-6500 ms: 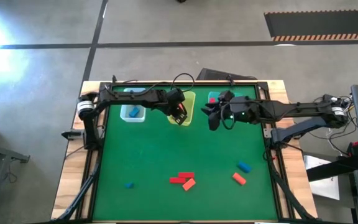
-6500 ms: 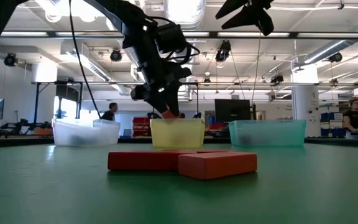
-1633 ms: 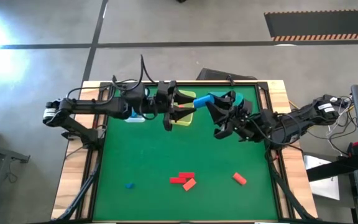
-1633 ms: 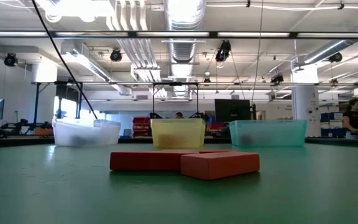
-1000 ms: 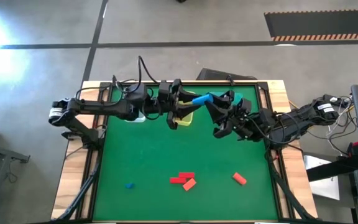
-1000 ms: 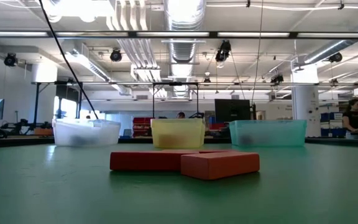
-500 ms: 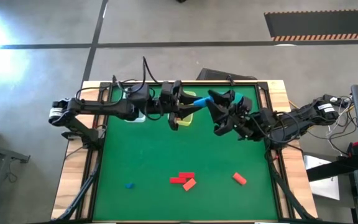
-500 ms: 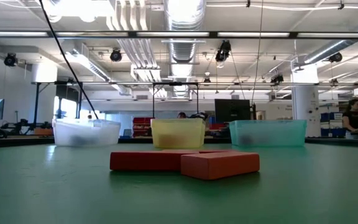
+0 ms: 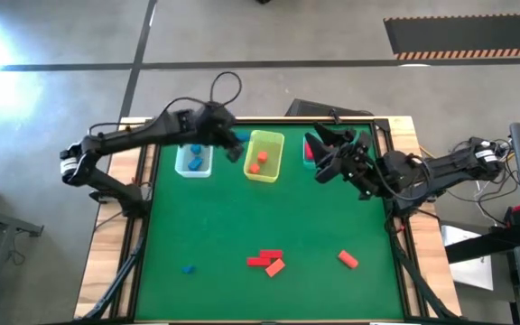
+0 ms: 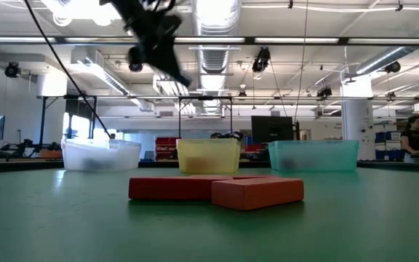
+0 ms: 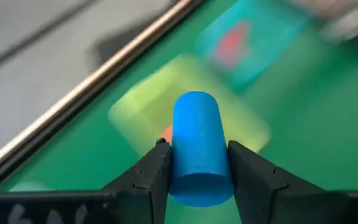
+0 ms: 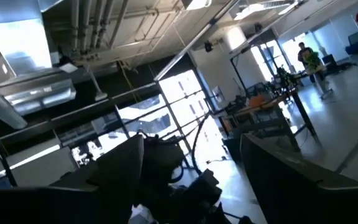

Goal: Sort & place blocks by color
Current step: Put the blue block into the white bin

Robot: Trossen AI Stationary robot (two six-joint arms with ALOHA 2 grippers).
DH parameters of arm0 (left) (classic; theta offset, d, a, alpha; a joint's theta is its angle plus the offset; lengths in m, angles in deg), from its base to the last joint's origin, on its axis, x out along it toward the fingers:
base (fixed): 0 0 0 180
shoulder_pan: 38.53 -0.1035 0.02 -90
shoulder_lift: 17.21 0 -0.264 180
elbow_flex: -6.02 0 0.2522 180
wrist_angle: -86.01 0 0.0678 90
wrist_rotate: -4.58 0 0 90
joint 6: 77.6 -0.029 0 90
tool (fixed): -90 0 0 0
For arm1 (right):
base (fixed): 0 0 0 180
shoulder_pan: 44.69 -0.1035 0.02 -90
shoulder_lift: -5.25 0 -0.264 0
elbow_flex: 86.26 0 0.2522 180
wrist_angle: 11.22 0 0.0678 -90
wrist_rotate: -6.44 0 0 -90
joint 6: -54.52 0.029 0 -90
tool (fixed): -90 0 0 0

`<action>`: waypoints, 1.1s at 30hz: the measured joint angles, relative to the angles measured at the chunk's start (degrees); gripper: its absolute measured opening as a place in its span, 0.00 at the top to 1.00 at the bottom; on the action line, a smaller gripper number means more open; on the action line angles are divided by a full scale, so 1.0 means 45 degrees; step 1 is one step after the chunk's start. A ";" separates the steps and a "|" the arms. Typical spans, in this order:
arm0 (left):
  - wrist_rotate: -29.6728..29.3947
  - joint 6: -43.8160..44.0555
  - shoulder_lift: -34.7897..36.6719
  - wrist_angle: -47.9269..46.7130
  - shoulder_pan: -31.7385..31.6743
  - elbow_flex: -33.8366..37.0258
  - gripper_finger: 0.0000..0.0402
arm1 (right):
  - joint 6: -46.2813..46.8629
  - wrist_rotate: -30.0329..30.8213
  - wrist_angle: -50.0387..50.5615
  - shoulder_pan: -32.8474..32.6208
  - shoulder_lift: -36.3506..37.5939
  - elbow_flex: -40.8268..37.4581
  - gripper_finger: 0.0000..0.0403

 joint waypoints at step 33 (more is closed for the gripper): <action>-0.0190 -0.4244 -0.4512 -0.7771 -0.6002 0.0107 0.71 | 0.0280 0.0322 0.1189 0.0005 0.0109 0.0000 0.39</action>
